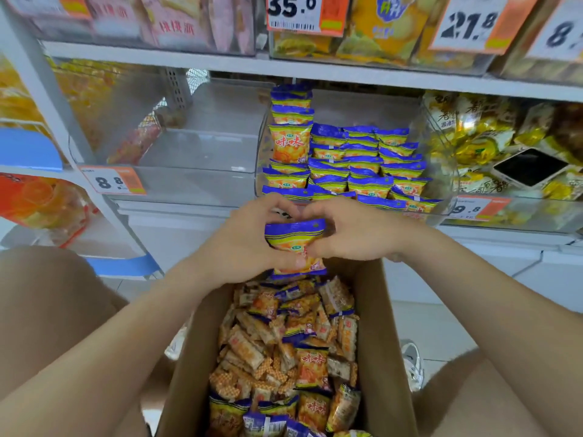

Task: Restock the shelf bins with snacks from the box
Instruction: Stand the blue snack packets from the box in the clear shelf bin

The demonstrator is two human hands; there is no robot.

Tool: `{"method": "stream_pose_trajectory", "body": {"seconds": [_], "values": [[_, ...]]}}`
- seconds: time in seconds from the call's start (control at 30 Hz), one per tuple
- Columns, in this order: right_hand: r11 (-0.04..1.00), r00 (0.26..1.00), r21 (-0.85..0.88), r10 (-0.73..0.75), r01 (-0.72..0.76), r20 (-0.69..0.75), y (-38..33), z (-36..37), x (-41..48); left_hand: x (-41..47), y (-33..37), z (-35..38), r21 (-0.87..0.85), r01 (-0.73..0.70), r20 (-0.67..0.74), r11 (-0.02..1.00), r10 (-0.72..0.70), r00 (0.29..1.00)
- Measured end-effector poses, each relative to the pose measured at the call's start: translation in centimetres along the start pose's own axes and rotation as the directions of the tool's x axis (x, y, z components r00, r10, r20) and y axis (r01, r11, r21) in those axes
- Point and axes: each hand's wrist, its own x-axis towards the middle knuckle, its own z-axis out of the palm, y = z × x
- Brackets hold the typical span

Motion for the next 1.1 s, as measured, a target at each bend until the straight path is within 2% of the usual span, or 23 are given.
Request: {"method": "stream_pose_trajectory", "body": {"seconds": [0.07,0.23,0.3,0.37,0.43,0.5,0.57,0.63,0.73,0.83,0.97,1.1], "values": [[0.991,0.997,0.134,-0.016,0.026,-0.079,-0.4,-0.1,-0.3,-0.3,0.6,-0.7,-0.073,-0.030,-0.067,0.997,0.025,0.997],[0.948,0.969,0.307,-0.005,0.083,-0.246,-1.3,0.3,-0.3,0.4,1.0,-1.5,-0.248,-0.051,-0.220,0.967,-0.005,0.976],[0.935,0.953,0.341,0.009,0.101,-0.304,-1.8,0.5,-0.2,0.8,1.2,-1.7,-0.253,-0.079,-0.279,0.964,0.005,0.960],[0.913,0.918,0.393,0.056,0.112,-0.393,-1.8,0.5,0.6,1.4,1.4,-1.9,-0.142,-0.112,-0.356,0.984,0.055,0.933],[0.903,0.833,0.400,0.098,0.155,-0.545,-1.3,0.2,1.7,2.2,1.4,-2.2,0.087,-0.102,-0.441,0.991,0.130,0.888],[0.941,0.698,0.274,0.061,0.197,-0.714,-0.7,-0.5,3.0,2.9,1.0,-2.8,0.260,-0.048,-0.479,0.964,0.172,0.861],[0.966,0.589,0.157,0.006,0.206,-0.808,-0.2,-1.3,4.1,3.7,0.5,-3.2,0.330,0.001,-0.470,0.944,0.163,0.867],[0.976,0.538,0.085,-0.036,0.199,-0.842,0.3,-2.1,5.5,4.3,0.1,-3.3,0.349,0.035,-0.433,0.937,0.128,0.892],[0.986,0.532,0.024,-0.069,0.167,-0.844,0.8,-2.2,7.7,4.6,-0.1,-2.9,0.366,0.043,-0.386,0.930,0.110,0.916],[0.993,0.596,-0.038,-0.095,0.108,-0.797,1.4,-1.2,9.6,4.8,-0.3,-3.1,0.363,0.047,-0.384,0.931,0.104,0.918],[0.988,0.605,-0.060,-0.134,0.141,-0.785,1.3,-0.9,10.6,4.7,-0.5,-3.3,0.353,0.037,-0.366,0.935,0.102,0.925],[0.973,0.660,-0.229,-0.185,0.021,-0.728,1.2,-1.0,11.0,4.7,-0.9,-3.1,0.367,0.021,-0.358,0.930,0.120,0.926]]}}
